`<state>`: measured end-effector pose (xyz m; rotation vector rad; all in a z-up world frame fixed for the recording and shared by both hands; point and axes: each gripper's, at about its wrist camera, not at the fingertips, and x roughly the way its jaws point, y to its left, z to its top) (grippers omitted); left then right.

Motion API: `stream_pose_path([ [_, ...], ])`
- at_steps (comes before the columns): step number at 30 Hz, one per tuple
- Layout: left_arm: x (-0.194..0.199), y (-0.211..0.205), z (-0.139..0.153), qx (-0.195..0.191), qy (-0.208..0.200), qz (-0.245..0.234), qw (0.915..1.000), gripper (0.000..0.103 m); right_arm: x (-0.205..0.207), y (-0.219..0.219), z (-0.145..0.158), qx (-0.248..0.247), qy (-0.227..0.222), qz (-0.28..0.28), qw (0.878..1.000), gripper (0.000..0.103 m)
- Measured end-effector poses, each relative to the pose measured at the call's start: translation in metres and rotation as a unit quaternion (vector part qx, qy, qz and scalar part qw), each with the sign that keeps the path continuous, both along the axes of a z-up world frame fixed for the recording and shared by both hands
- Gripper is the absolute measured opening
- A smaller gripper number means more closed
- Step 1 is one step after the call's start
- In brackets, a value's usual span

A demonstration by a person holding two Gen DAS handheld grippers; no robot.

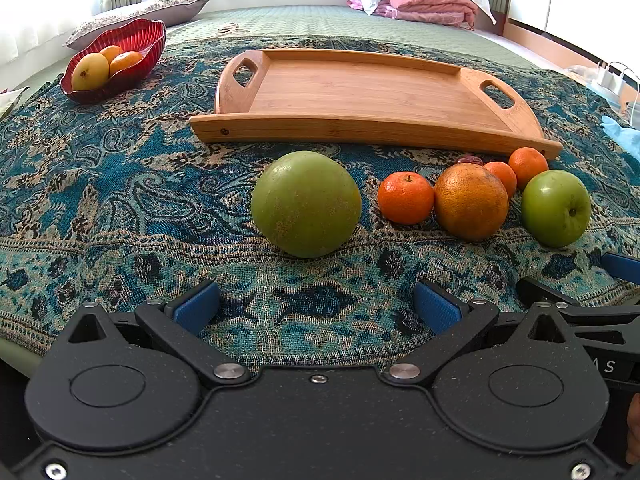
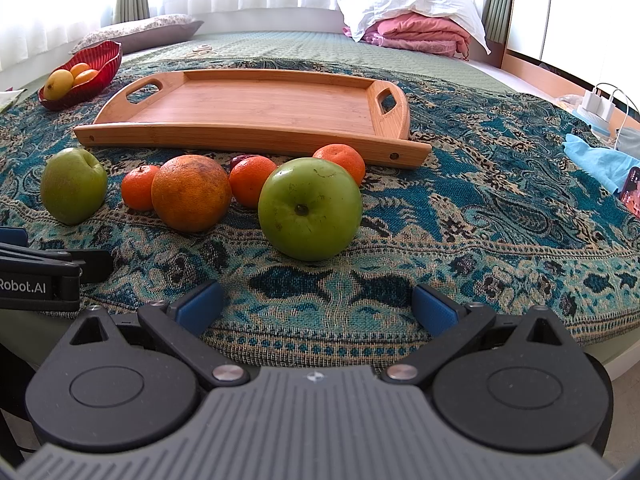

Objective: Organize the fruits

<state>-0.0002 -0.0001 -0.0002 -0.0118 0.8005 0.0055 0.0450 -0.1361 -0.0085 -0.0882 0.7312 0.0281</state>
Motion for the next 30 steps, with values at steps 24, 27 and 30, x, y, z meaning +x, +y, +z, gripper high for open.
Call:
stream_pose_path([
  [24,-0.0001,-0.001,-0.0003,0.005,0.0,-0.001,1.0,0.103,-0.0003,-0.0002,-0.0028,0.0,-0.001,0.0,1.0,0.103],
  [27,0.0014,-0.0029,0.0055,0.008,0.003,-0.002,1.0,0.103,-0.0012,0.0011,-0.0044,0.001,-0.005,0.002,1.0,0.103],
  [30,0.003,-0.0003,0.006,0.003,0.007,-0.005,1.0,0.103,-0.0021,-0.0029,-0.0022,0.005,-0.011,0.005,1.0,0.103],
])
